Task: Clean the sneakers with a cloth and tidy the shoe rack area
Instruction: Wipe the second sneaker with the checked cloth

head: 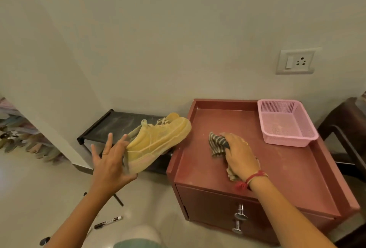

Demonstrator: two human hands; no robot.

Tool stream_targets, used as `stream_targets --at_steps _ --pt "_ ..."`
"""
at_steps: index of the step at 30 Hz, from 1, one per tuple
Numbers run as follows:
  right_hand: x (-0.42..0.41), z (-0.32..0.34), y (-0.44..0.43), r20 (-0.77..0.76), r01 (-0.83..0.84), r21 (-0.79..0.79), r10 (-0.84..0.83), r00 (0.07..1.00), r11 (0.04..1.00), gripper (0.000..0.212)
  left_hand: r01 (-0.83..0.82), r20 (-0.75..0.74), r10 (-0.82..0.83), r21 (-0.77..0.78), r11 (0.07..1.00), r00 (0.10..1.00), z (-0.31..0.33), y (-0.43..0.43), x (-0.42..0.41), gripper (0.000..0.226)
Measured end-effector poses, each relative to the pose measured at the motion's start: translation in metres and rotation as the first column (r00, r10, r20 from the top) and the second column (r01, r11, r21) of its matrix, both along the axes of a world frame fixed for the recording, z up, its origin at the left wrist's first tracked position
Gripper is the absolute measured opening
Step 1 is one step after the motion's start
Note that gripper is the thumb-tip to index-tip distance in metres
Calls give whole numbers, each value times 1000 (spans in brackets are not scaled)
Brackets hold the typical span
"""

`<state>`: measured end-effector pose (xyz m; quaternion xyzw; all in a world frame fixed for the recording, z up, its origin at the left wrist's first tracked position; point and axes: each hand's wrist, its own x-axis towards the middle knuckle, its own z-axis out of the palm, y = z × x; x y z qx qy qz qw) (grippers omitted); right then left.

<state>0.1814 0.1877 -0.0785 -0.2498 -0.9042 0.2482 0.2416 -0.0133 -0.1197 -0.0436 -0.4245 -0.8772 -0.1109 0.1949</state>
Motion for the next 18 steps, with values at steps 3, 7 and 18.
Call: stream_targets --at_steps 3,7,18 --pt "-6 11 -7 -169 5 -114 -24 985 994 41 -85 -13 86 70 994 996 13 -7 -13 85" --pt "-24 14 -22 -277 -76 -250 4 961 965 36 -182 -59 185 64 981 981 22 2 -43 88" --pt "-61 -6 -38 -195 -196 -238 150 969 951 36 -402 27 418 -219 889 908 -63 67 -140 83"
